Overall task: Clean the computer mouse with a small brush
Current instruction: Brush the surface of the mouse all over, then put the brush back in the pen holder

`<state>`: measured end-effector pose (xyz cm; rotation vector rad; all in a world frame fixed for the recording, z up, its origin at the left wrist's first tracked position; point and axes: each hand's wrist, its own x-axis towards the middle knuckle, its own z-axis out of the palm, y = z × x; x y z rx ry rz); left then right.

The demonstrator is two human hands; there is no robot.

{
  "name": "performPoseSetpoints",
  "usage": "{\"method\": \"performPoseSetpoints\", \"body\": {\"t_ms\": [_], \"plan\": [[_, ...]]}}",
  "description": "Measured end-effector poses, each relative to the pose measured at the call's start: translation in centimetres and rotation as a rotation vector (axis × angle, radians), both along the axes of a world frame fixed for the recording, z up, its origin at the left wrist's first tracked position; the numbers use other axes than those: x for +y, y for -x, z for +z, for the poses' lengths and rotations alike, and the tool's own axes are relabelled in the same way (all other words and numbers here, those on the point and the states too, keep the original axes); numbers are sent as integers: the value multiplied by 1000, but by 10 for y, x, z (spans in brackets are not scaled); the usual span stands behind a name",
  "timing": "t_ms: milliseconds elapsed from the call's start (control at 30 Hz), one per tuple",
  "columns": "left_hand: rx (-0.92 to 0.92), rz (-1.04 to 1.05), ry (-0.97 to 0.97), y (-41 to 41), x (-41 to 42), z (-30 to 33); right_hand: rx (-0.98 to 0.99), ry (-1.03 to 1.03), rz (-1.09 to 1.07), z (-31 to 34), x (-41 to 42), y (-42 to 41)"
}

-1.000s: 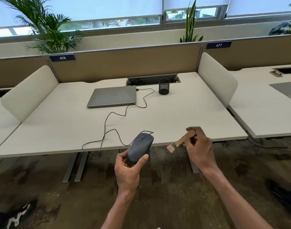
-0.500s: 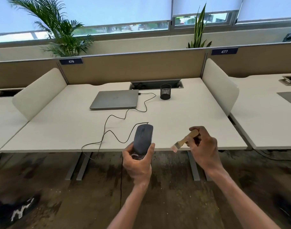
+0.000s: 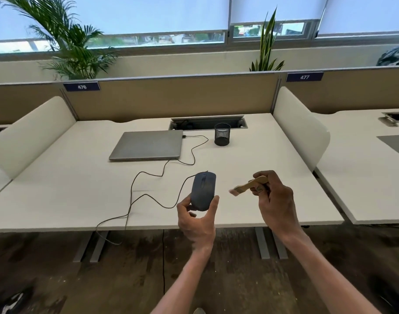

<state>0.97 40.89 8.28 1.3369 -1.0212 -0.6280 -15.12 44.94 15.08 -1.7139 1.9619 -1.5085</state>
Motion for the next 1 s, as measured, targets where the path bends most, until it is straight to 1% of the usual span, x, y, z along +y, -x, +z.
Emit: {"method": "performPoseSetpoints", "body": {"t_ms": [133, 300, 467, 667, 867, 1000], "plan": [[40, -21, -26, 7, -31, -7, 18, -10, -29, 0, -30, 8], [100, -70, -62, 12, -86, -17, 36, 6, -62, 2, -88, 16], [89, -102, -73, 11, -123, -25, 23, -6, -68, 6, -133, 22], [77, -136, -95, 19, -145, -27, 9, -30, -65, 7, -179, 33], [107, -122, -136, 32, -163, -32, 80, -11, -51, 5, -229, 53], [137, -89, -161, 46, -173, -34, 159, 41, -56, 7, -264, 71]]}}
